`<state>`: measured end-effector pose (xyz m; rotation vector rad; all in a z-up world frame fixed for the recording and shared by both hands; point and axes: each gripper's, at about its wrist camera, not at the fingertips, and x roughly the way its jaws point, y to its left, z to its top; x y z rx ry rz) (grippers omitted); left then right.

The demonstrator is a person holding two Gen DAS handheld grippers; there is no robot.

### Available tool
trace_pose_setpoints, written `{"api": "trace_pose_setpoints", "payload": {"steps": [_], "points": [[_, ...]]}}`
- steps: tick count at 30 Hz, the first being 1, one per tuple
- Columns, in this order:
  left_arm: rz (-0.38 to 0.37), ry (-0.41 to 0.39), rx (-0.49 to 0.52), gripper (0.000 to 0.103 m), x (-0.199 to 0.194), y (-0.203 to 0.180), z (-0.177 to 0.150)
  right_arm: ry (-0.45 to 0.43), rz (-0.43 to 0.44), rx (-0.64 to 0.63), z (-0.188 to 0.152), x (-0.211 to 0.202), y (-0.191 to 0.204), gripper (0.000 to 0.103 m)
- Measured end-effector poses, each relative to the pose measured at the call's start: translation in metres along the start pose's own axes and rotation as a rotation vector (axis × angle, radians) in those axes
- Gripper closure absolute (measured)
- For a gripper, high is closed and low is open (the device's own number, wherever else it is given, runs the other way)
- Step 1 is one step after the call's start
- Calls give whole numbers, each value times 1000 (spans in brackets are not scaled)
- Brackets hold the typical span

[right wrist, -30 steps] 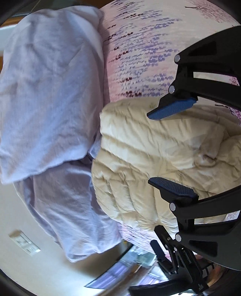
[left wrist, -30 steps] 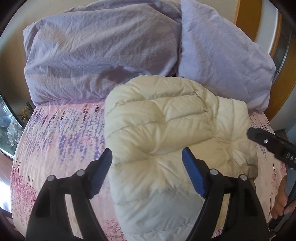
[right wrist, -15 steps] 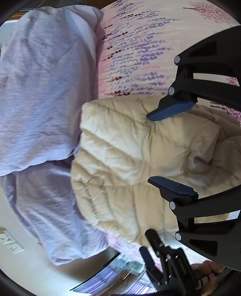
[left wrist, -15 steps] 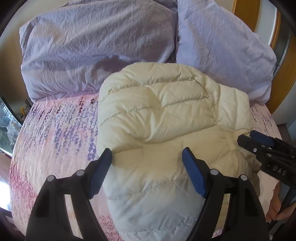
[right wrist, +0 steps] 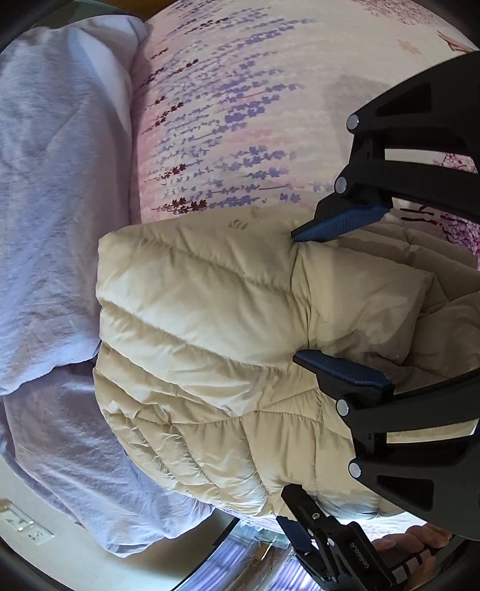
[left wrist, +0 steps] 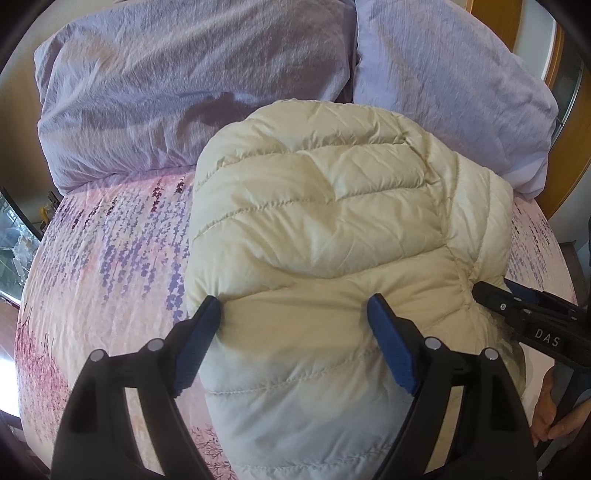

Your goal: Fold large clothes

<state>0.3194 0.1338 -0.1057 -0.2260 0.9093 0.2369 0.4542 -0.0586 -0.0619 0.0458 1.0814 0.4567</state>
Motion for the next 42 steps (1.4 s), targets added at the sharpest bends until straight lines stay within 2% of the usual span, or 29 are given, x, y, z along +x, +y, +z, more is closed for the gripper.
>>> {"api": "trace_pose_setpoints", "payload": {"steps": [2, 4, 6, 9, 14, 19, 30, 42], "points": [[-8, -5, -9, 21, -4, 2, 0, -5, -15, 2, 2, -7, 1, 40], [-10, -22, -10, 21, -13, 3, -2, -20, -43, -12, 3, -19, 3, 28], [-16, -44, -9, 20, -24, 5, -5, -46, -65, -27, 2, -32, 5, 7], [-29, -68, -20, 14, -40, 8, -14, -87, -80, -54, -3, -54, 10, 1], [-60, -78, -59, 6, -65, 14, -33, -87, -112, -66, -20, -78, 17, 1], [-88, -74, -97, 2, -87, 16, -58, -34, -160, -86, -42, -85, 25, 1], [-95, -33, -86, 2, -120, 5, -114, -6, -92, -110, -98, -113, 43, 1], [-133, -43, -103, 2, -155, 3, -143, -28, -51, -104, -129, -147, 54, 1]]}}
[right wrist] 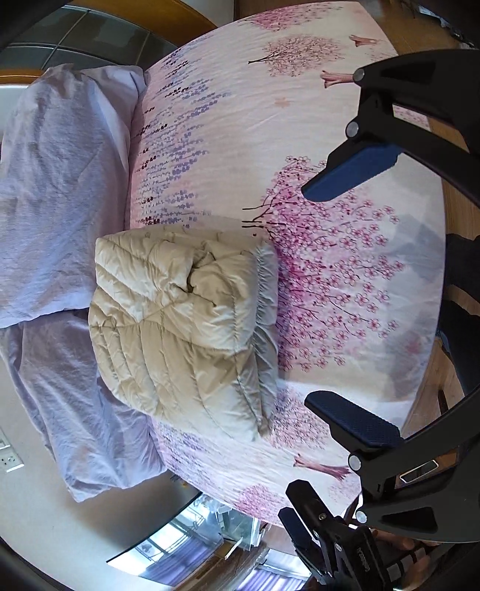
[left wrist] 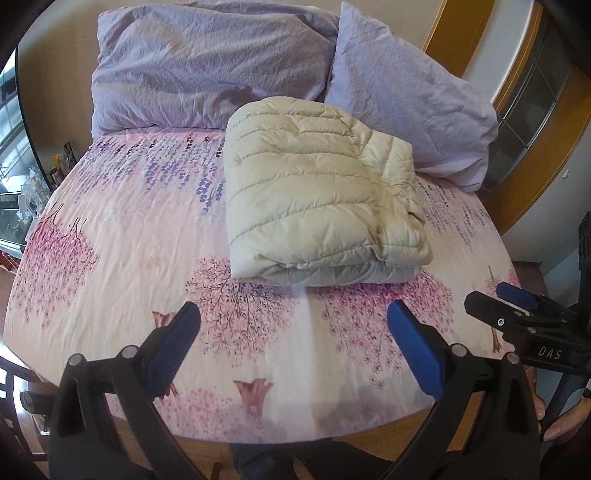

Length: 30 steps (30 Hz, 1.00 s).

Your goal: Fold large clothes

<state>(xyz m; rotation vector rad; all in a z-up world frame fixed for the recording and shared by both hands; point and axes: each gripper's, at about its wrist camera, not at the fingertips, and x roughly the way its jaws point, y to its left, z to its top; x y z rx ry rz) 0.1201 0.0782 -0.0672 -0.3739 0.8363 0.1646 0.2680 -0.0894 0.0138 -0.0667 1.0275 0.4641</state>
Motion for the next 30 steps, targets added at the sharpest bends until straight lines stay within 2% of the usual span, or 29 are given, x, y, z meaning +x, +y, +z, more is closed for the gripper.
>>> {"api": "trace_pose_setpoints", "payload": {"steps": [13, 30], "points": [[-37, -31, -4, 2, -22, -3, -10, -22, 21, 28, -12, -12, 6, 1], [-72, -52, -12, 2, -27, -7, -14, -45, 35, 36, -17, -15, 12, 1]]}}
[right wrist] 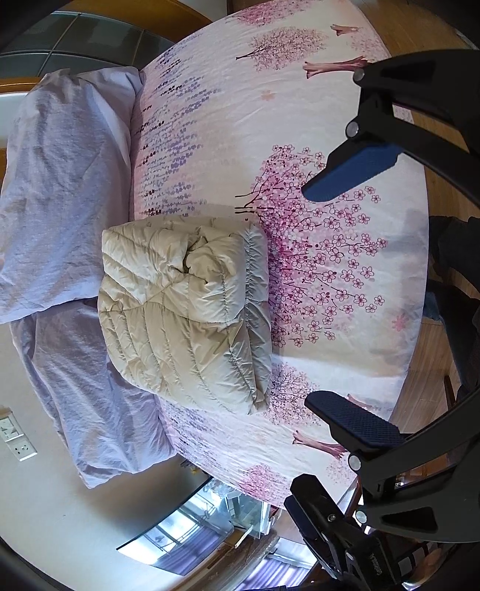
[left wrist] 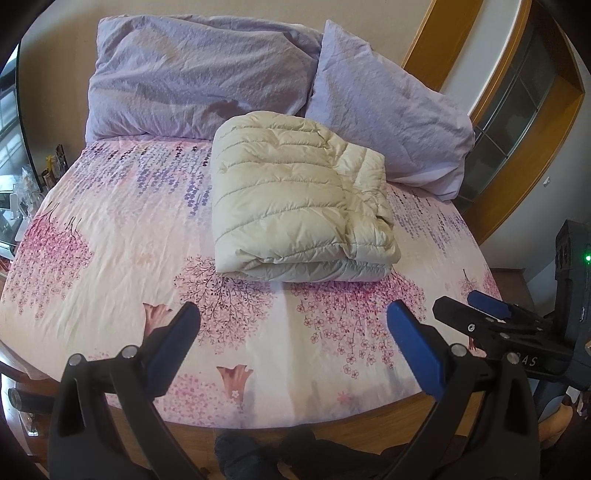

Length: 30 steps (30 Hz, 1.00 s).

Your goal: Fold large clothes

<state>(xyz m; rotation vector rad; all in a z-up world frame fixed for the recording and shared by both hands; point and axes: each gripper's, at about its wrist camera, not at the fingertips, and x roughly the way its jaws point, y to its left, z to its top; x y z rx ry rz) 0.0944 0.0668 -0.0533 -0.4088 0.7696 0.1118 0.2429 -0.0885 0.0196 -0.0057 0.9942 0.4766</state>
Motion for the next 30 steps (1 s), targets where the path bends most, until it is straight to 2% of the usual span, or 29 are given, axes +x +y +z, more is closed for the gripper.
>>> {"api": "trace_pose_setpoints", "payload": {"steps": [30], "points": [[-28, -5, -22, 2, 7, -1, 2, -17, 8, 5, 3, -2, -2, 1]]}}
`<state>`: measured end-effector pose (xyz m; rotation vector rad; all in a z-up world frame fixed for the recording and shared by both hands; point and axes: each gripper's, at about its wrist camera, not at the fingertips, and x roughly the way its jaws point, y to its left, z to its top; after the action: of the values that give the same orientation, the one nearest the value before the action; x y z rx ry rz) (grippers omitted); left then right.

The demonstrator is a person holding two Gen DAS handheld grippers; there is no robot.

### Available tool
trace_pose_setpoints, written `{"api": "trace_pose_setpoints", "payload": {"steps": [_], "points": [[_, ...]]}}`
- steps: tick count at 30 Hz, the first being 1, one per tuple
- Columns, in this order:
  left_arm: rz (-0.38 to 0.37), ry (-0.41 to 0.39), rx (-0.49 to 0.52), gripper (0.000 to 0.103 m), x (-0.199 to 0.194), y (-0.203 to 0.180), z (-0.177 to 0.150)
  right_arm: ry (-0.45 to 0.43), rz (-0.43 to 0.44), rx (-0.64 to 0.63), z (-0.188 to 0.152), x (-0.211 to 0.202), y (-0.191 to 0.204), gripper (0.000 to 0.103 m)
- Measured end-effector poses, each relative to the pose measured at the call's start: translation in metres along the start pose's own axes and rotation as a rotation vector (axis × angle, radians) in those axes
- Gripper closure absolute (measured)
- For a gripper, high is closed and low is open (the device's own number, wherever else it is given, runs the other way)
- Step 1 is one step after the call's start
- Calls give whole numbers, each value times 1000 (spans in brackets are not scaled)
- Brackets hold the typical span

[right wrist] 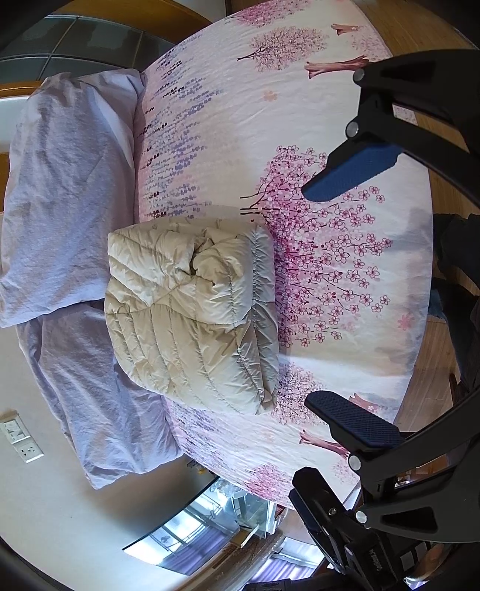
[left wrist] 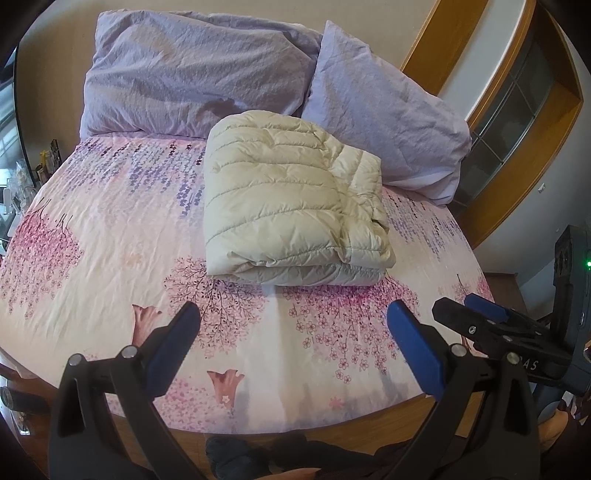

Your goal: Fold large clothes

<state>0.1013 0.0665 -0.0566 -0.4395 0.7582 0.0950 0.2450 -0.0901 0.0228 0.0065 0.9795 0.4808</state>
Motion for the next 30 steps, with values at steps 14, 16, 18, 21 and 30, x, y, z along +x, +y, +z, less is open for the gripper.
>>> {"api": "trace_pose_setpoints", "payload": {"steps": [14, 16, 18, 21, 30], "points": [[1, 7, -3, 2, 2, 1, 0, 10, 5, 10, 0, 4, -2, 1], [1, 8, -3, 2, 3, 1, 0, 10, 5, 10, 0, 4, -2, 1], [2, 8, -3, 2, 3, 1, 0, 11, 5, 9, 0, 4, -2, 1], [2, 7, -3, 2, 3, 1, 0, 10, 5, 10, 0, 4, -2, 1], [5, 7, -4, 2, 2, 1, -1, 11, 5, 10, 0, 4, -1, 1]]}}
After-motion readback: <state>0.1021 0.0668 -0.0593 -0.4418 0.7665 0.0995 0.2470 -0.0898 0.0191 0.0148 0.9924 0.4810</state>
